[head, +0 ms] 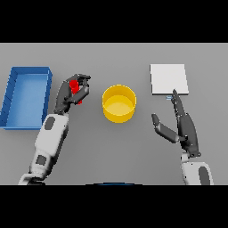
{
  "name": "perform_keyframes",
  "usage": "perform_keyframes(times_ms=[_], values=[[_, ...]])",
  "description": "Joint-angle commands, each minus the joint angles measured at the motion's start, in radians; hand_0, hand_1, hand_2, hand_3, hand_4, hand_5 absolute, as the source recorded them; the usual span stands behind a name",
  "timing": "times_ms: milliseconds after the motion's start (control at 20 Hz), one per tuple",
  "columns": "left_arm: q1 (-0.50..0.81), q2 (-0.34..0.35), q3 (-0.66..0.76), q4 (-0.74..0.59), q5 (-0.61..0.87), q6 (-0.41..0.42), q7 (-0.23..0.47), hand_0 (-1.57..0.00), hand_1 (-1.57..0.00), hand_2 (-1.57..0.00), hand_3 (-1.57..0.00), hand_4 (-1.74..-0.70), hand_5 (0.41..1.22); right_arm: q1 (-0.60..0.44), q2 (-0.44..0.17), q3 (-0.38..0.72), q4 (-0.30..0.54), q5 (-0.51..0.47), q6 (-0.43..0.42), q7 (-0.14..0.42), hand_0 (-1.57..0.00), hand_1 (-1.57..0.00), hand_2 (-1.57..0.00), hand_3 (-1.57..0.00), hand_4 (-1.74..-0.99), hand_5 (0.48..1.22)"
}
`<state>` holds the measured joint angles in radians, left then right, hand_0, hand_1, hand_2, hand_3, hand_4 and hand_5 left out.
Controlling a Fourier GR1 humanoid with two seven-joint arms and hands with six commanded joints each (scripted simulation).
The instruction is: Pick up the red beaker and tilt it to pour out 1 green nut into yellow bowl. Pick up the yellow bowl and place it on the metallic measuring scale.
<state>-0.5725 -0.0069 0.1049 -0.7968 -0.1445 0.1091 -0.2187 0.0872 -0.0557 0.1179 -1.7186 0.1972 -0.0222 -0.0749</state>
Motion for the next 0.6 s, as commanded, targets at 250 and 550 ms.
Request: perform_keyframes(times_ms=[250, 550], values=[[0.002, 0.006, -0.039, -0.011, -0.050, 0.029, -0.001, -1.30, -1.31, -1.33, -1.24, -1.60, 1.148, 0.001, 0.006, -0.002, 0.009, -0.014, 0.007, -0.008, 0.00, 0.00, 0.00, 0.00, -1.250, 0.647], [0.012, -0.007, -0.006, -0.068, 0.041, -0.033, -0.037, -1.50, -1.50, -1.51, -1.48, -1.66, 1.150, -0.003, 0.009, 0.005, 0.005, 0.001, -0.001, -0.004, 0.00, 0.00, 0.00, 0.00, -1.246, 0.644]])
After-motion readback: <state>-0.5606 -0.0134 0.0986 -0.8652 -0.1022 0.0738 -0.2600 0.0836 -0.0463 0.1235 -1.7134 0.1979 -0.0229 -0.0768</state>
